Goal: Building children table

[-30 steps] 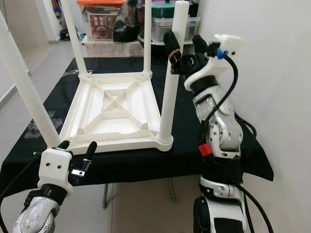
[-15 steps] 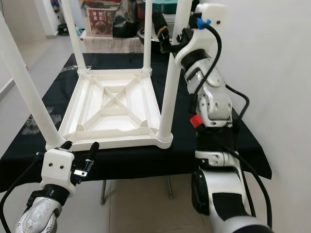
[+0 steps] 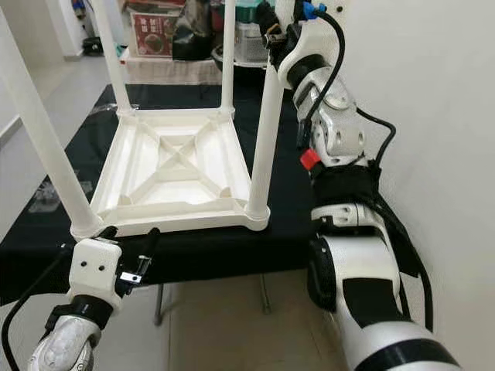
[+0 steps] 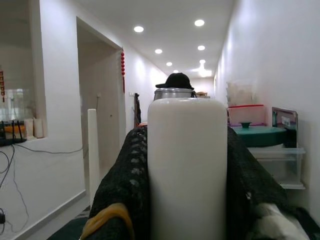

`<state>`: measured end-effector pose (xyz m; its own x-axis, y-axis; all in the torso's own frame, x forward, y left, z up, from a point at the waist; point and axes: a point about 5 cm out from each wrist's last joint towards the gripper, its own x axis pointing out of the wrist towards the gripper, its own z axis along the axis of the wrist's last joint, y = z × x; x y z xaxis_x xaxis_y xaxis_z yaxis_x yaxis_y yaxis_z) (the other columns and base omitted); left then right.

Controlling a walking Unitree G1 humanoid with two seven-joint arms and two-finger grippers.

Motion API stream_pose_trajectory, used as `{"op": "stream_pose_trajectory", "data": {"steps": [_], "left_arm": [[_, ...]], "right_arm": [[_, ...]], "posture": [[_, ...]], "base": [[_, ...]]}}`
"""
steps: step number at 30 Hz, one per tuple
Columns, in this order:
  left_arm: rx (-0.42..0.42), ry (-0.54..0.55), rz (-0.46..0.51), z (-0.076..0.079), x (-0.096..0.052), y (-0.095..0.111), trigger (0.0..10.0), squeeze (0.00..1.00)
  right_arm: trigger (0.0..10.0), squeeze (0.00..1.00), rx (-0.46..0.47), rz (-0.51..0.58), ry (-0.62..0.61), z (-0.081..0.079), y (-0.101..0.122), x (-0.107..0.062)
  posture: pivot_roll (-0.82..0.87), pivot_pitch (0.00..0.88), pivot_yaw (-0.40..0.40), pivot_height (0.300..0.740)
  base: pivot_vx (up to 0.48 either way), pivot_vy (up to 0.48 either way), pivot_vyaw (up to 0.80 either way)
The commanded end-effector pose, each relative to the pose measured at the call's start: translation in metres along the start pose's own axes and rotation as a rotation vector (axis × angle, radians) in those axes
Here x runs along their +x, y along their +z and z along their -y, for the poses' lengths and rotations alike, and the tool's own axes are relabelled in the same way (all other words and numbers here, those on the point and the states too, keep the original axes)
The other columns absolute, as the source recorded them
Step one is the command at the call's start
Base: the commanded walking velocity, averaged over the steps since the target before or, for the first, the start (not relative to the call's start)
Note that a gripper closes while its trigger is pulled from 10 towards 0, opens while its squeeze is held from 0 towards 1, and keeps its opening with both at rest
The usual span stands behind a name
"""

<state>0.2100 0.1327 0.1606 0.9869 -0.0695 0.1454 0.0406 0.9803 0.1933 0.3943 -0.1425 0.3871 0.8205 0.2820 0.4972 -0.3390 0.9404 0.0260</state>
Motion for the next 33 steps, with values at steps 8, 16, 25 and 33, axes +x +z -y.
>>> {"op": "stream_pose_trajectory", "data": {"steps": [8, 16, 25, 33], "left_arm": [[0.013, -0.018, 0.018, 0.002, 0.006, 0.004, 10.0, 0.0], [0.03, -0.036, 0.02, 0.003, 0.004, 0.008, 10.0, 0.0], [0.028, -0.056, 0.009, 0.004, 0.001, 0.009, 10.0, 0.0], [0.03, -0.07, 0.022, 0.002, 0.001, 0.015, 10.0, 0.0]], "right_arm": [[0.0, 0.0, 0.366, -0.077, -0.207, 0.028, -0.026, 0.001], [0.0, 0.0, 0.604, -0.222, -0.474, 0.067, -0.072, -0.03], [0.0, 0.0, 0.833, -0.389, -0.688, 0.072, -0.146, -0.083], [0.0, 0.0, 0.912, -0.549, -0.644, 0.025, -0.19, -0.095]], "posture": [[0.06, 0.056, -0.078, 0.74], [0.09, 0.086, -0.079, 0.74], [0.1, 0.109, -0.067, 0.74], [0.13, 0.127, -0.064, 0.74]], "base": [[0.0, 0.0, 0.0], [0.0, 0.0, 0.0], [0.0, 0.0, 0.0], [0.0, 0.0, 0.0]]}}
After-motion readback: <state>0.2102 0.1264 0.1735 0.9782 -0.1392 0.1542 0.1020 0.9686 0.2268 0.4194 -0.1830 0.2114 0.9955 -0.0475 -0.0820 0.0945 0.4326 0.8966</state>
